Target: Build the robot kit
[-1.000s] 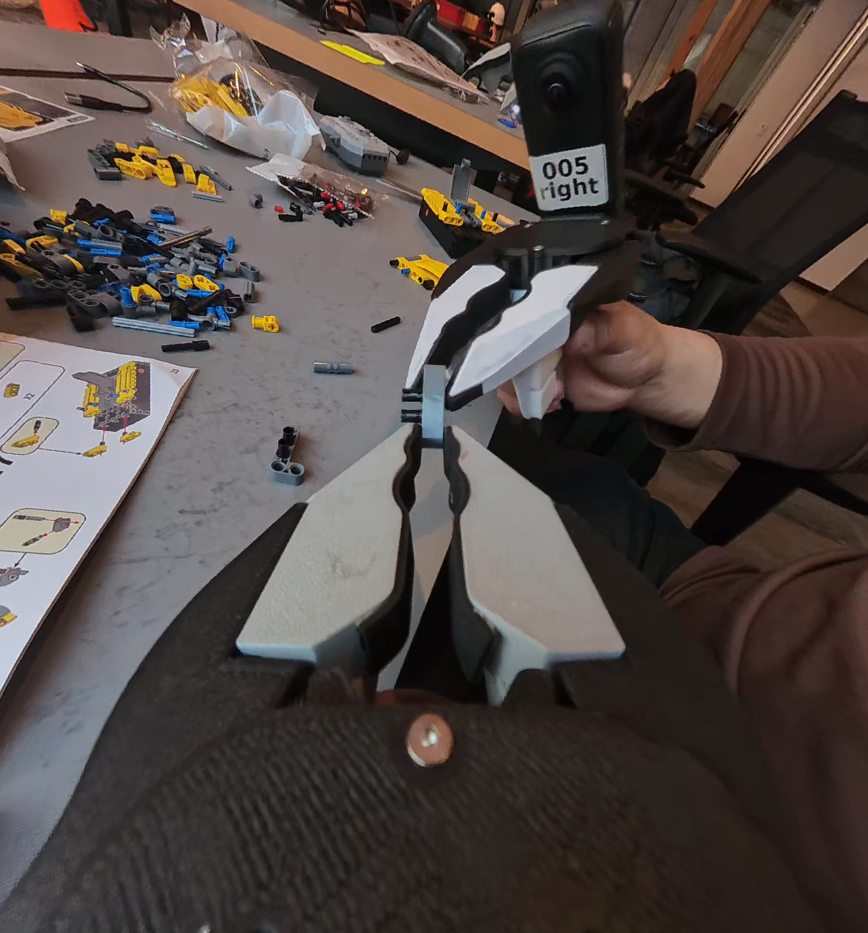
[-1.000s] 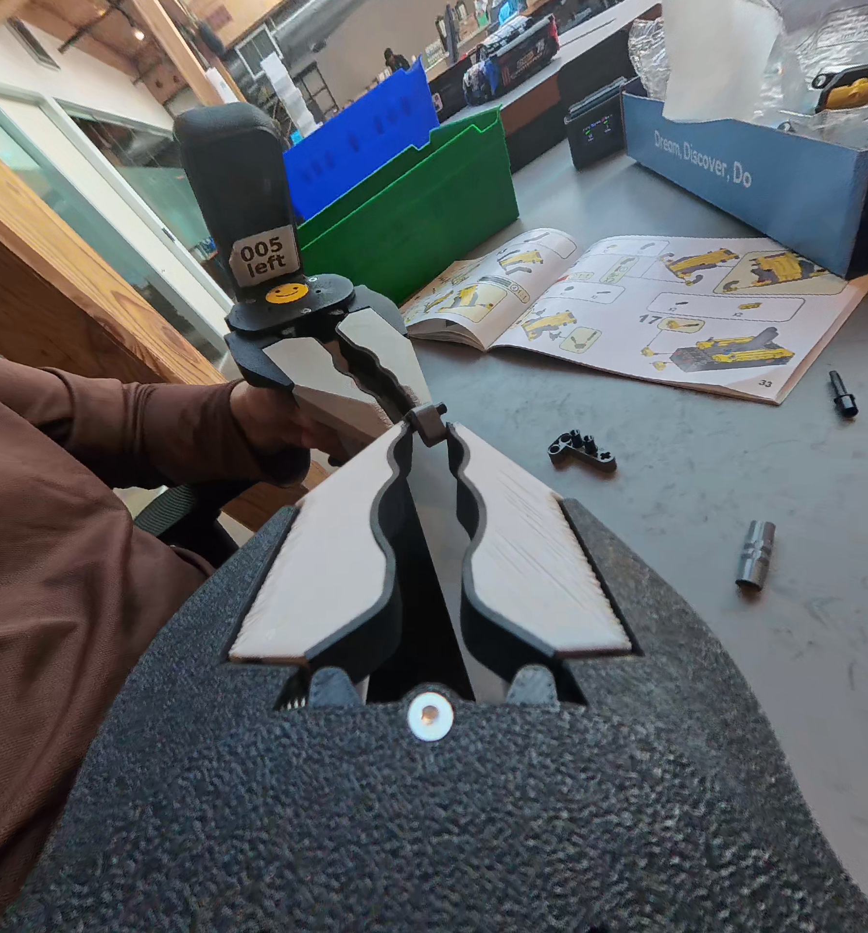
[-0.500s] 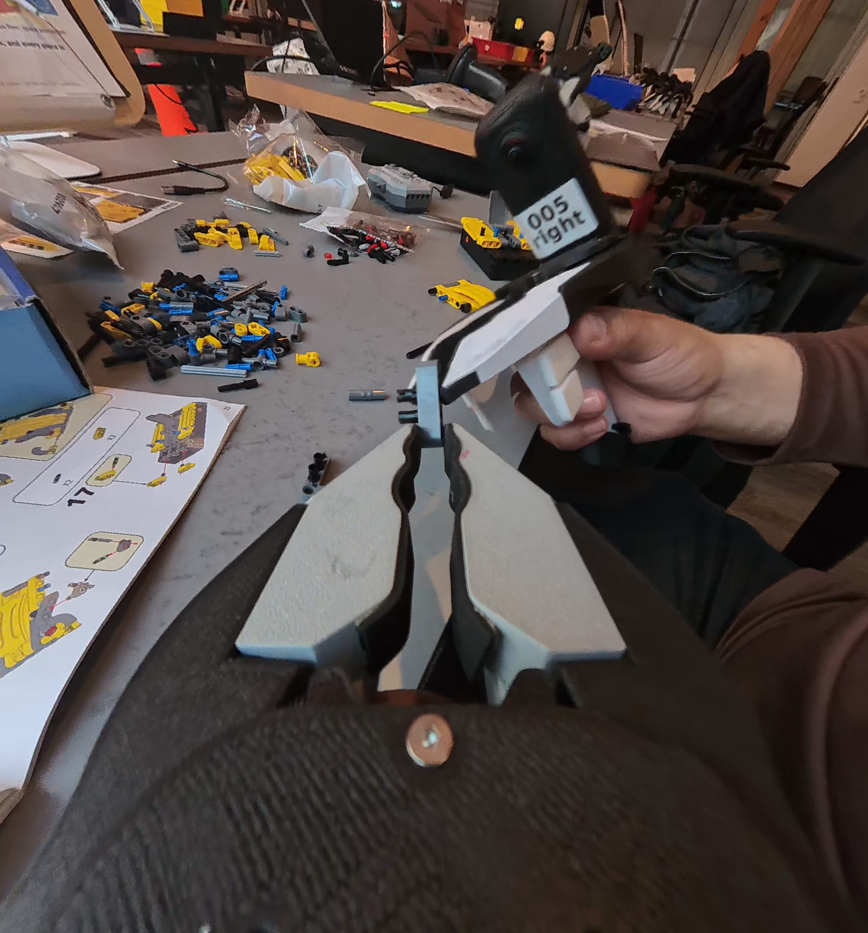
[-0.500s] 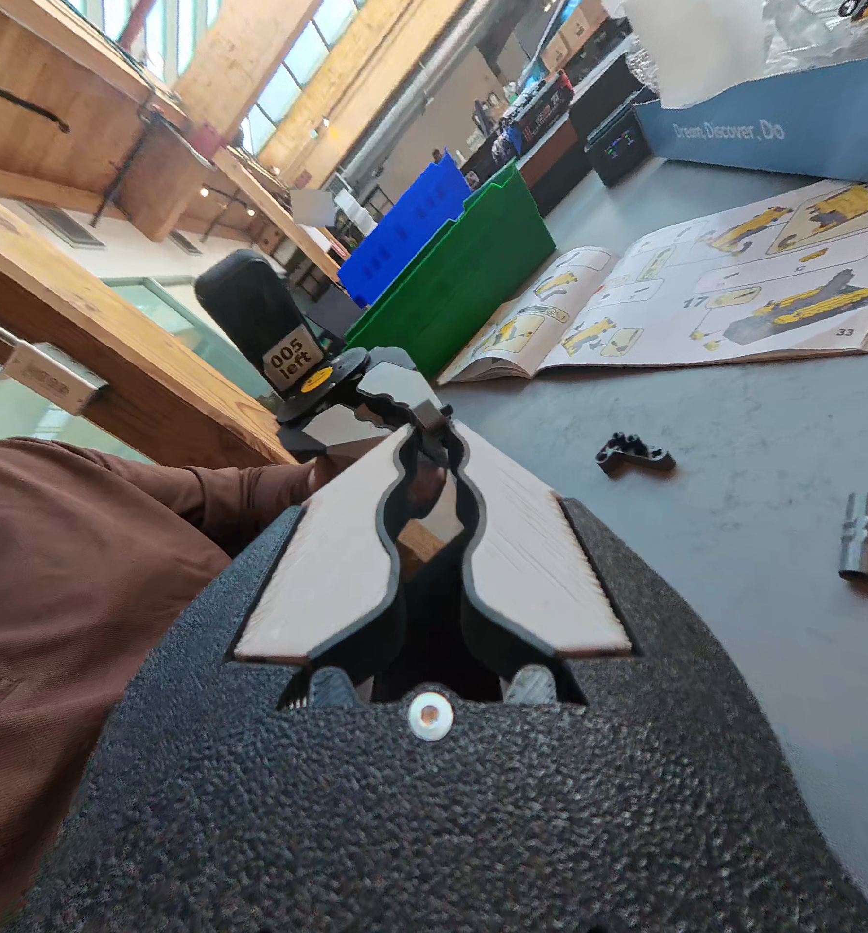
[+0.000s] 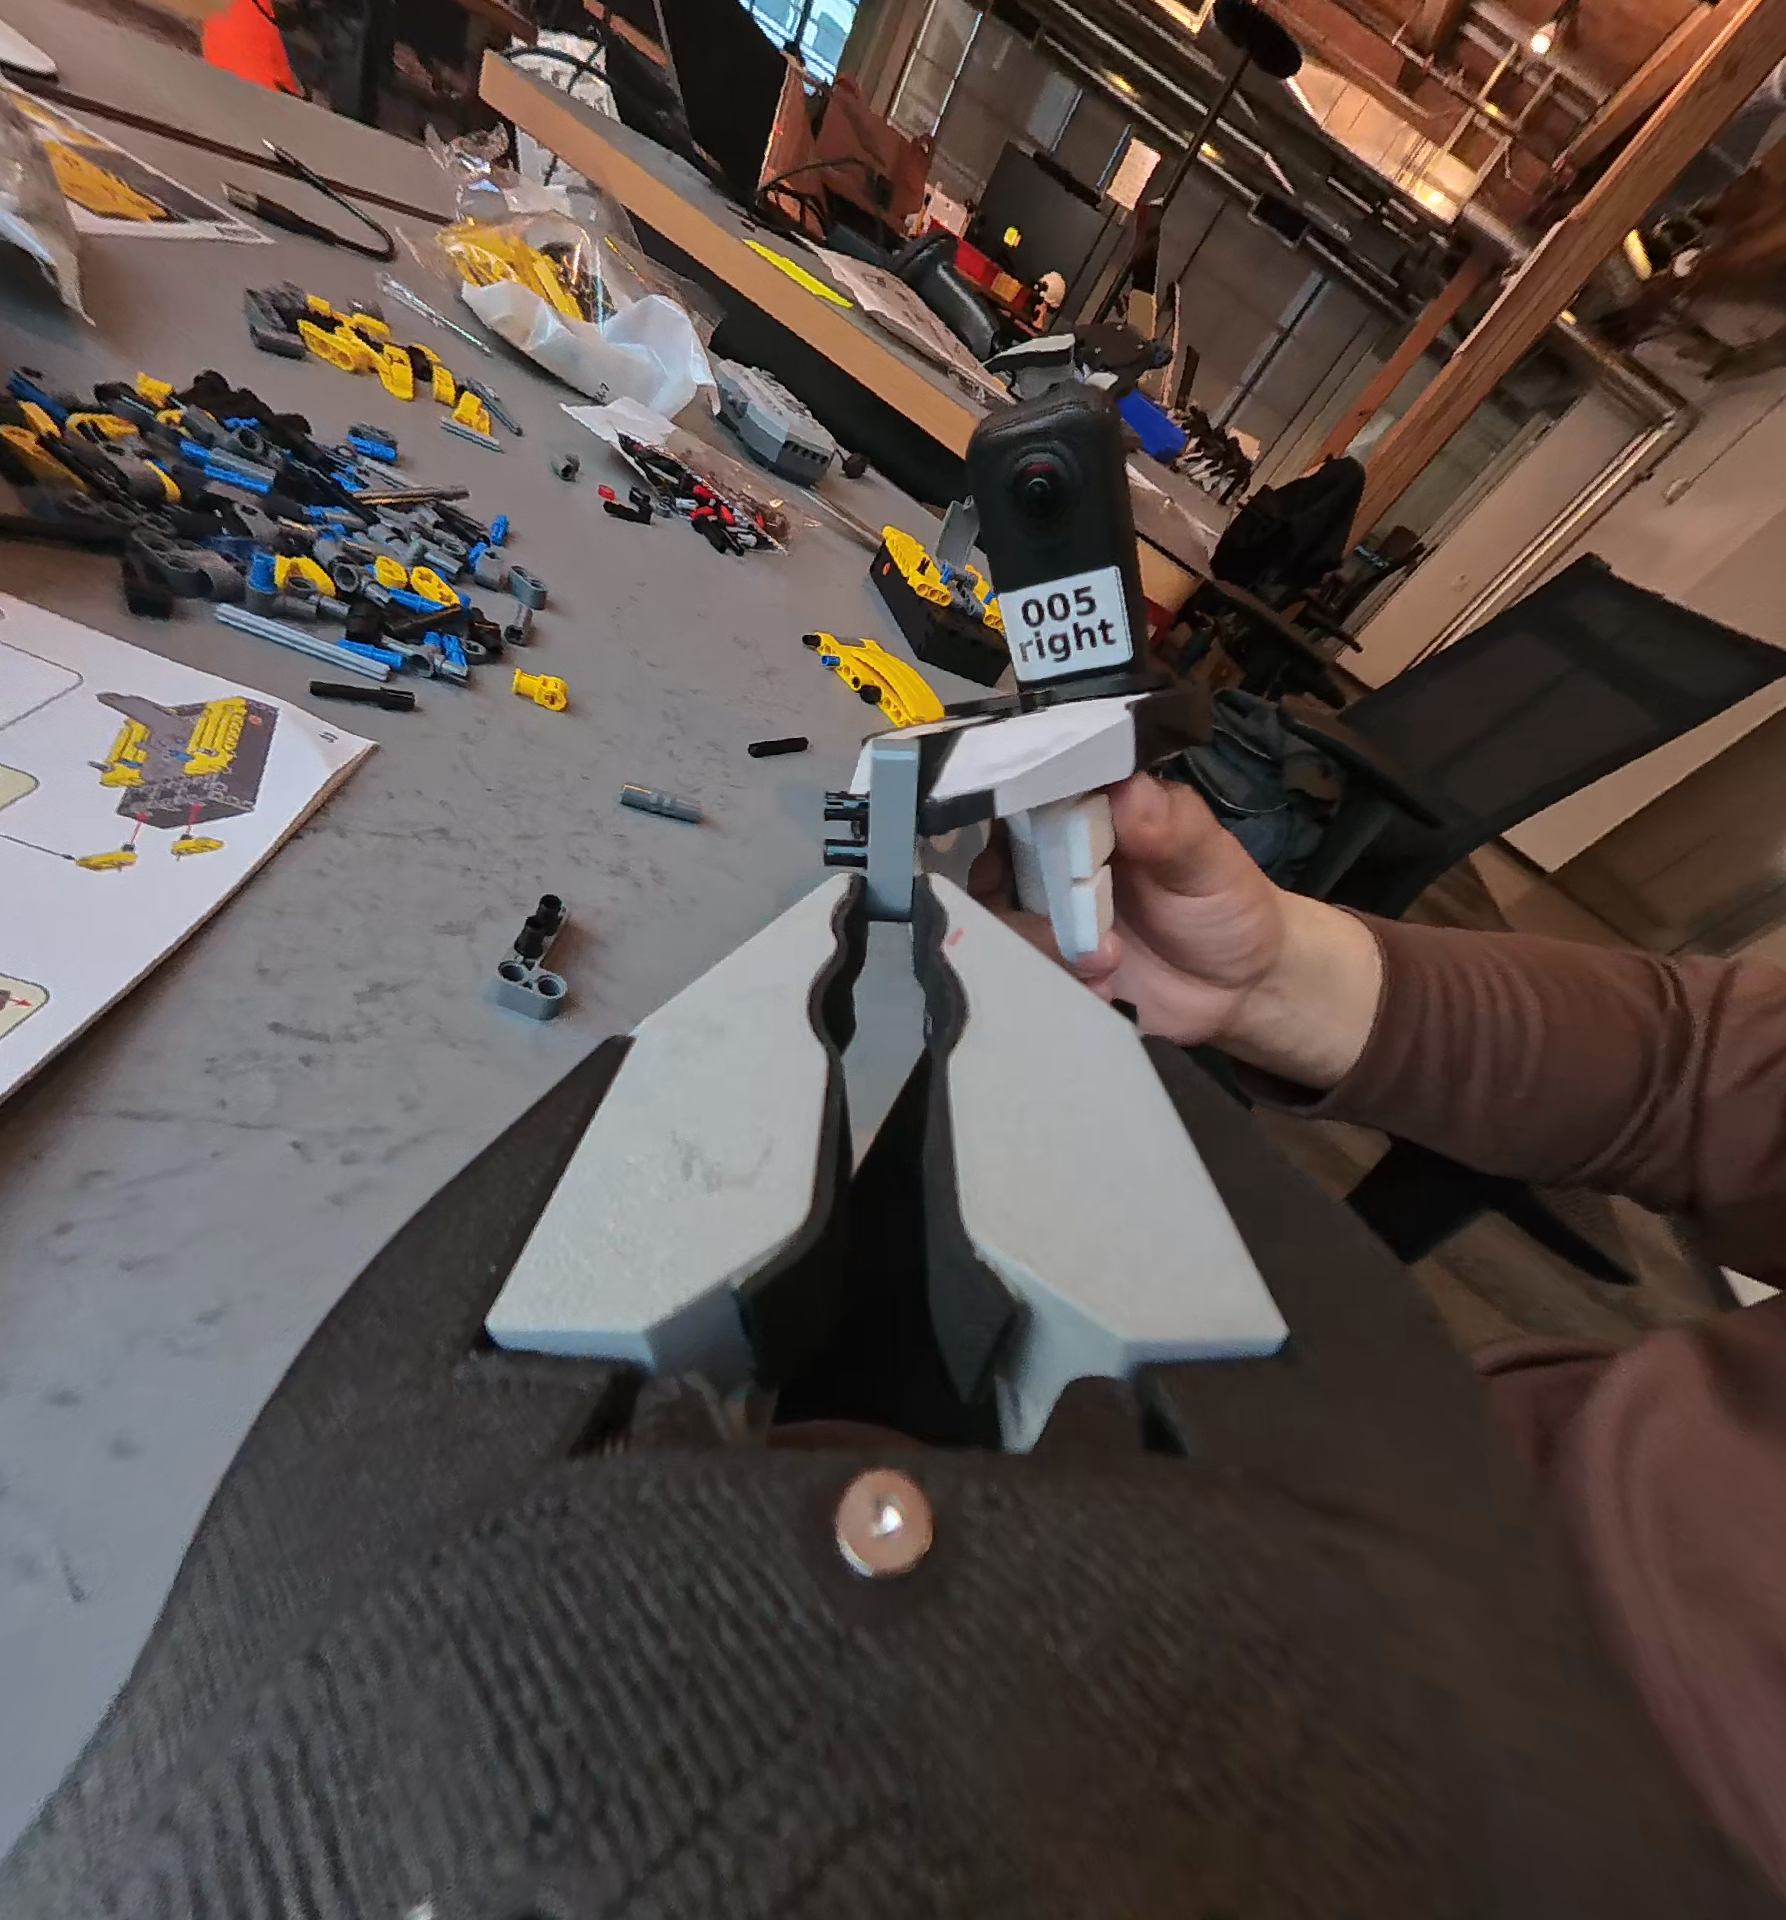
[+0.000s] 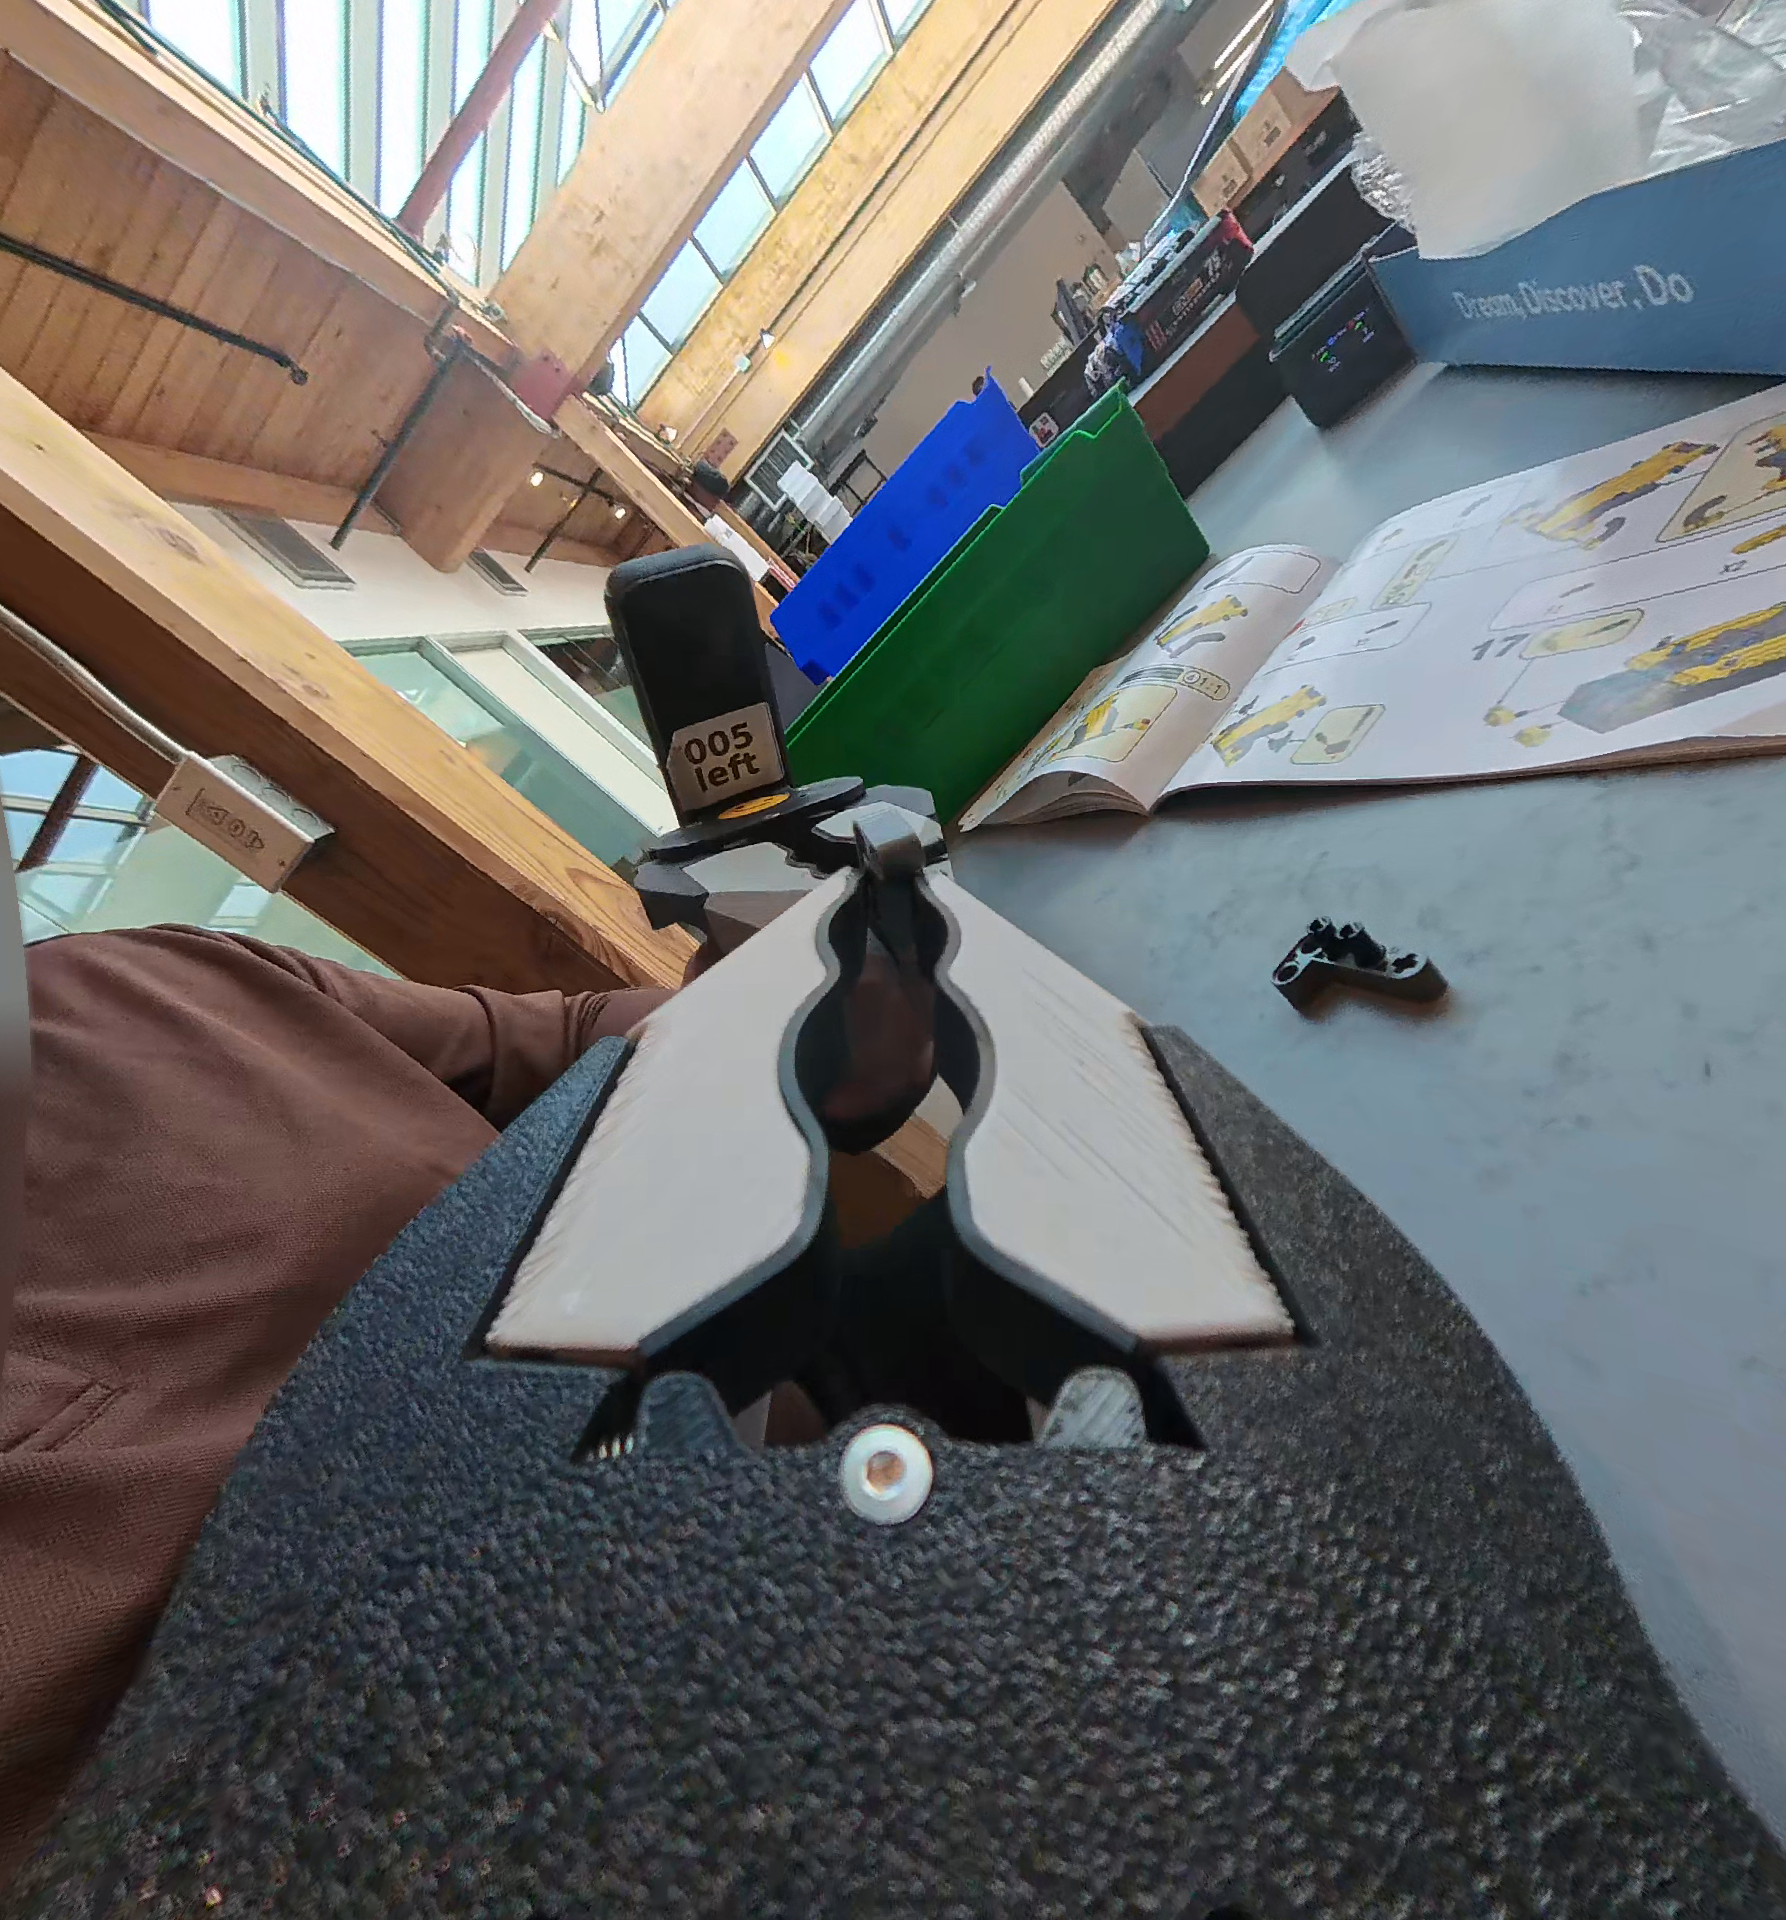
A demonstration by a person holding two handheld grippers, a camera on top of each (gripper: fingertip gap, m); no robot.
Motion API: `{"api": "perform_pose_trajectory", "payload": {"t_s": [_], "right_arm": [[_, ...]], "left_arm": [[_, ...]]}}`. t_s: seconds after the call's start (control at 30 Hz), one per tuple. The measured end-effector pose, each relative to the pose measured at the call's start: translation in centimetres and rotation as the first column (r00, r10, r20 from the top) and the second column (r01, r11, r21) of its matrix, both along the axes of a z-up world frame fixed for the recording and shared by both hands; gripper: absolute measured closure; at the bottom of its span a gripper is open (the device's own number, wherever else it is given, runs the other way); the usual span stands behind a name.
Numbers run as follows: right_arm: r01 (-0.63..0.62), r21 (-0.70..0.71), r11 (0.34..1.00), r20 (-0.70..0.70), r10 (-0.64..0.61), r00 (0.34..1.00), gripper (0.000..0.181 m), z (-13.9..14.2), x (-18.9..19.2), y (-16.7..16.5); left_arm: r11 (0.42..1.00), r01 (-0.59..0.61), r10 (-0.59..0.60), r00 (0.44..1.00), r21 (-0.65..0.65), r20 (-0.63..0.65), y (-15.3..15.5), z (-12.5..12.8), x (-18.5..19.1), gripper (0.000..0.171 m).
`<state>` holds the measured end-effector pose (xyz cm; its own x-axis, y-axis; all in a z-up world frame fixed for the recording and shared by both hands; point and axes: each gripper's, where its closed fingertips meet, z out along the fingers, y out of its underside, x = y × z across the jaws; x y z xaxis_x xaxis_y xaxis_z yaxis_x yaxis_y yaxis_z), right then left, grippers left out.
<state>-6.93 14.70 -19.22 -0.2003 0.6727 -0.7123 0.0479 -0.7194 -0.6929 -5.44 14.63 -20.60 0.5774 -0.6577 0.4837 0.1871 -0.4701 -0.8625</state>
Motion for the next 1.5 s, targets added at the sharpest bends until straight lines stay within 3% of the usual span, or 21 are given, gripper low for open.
{"api": "perform_pose_trajectory", "payload": {"t_s": [0.27,0.67,0.97,1.17,1.2,1.23,1.27,1.3,1.33,1.37,1.43,1.5], "right_arm": [[0.044,0.057,0.997,0.033,-0.046,0.998,0.176,-0.3,0.0,0.3],[0.060,0.190,0.980,0.095,-0.079,0.992,0.176,-0.9,-0.2,0.2],[0.059,0.207,0.976,0.091,-0.080,0.993,0.181,-0.5,-0.3,0.0],[0.083,0.224,0.971,0.127,-0.113,0.985,0.181,-1.1,-0.7,0.6],[0.127,0.230,0.965,0.164,-0.167,0.972,0.181,-1.6,-0.9,1.3],[0.126,0.272,0.954,0.258,-0.199,0.945,0.181,-3.0,-1.4,1.7],[0.061,0.346,0.936,0.309,-0.175,0.935,0.181,-3.7,-2.3,0.8],[-0.010,0.431,0.902,0.328,-0.146,0.933,0.181,-4.0,-2.9,-0.5],[-0.008,0.511,0.859,0.355,-0.202,0.913,0.181,-4.5,-3.0,-0.3],[0.000,0.555,0.832,0.375,-0.250,0.892,0.181,-5.0,-2.8,0.2],[0.017,0.544,0.839,0.450,-0.309,0.838,0.181,-6.2,-2.8,1.5],[0.014,0.548,0.836,0.471,-0.323,0.821,0.181,-6.5,-2.9,1.7]], "left_arm": [[1.000,-0.023,0.023,0.999,0.002,-0.033,0.2,-0.3,-0.4,0.166],[0.990,-0.044,0.082,0.953,0.134,-0.293,0.4,-1.0,-0.5,0.166],[0.943,0.018,0.166,0.840,0.332,-0.516,0.6,-0.8,-0.8,0.166],[0.929,0.068,0.170,0.794,0.363,-0.583,0.8,-1.4,-0.9,0.166],[0.933,0.092,0.139,0.800,0.347,-0.584,0.6,-1.7,-0.6,0.167],[0.902,0.248,-0.034,0.856,0.352,-0.516,-1.7,-1.2,2.2,0.171],[0.887,0.319,-0.118,0.855,0.333,-0.505,-3.5,-1.3,4.7,0.171],[0.861,0.356,-0.052,0.771,0.363,-0.635,-3.7,-2.6,5.9,0.171],[0.831,0.348,0.094,0.680,0.434,-0.727,-2.5,-3.3,5.6,0.171],[0.844,0.353,0.062,0.684,0.404,-0.727,-2.4,-3.9,5.6,0.171],[0.915,0.305,-0.085,0.785,0.264,-0.613,-2.0,-4.1,4.8,0.171],[0.920,0.311,-0.120,0.804,0.240,-0.582,-1.9,-4.1,4.2,0.171]]}}
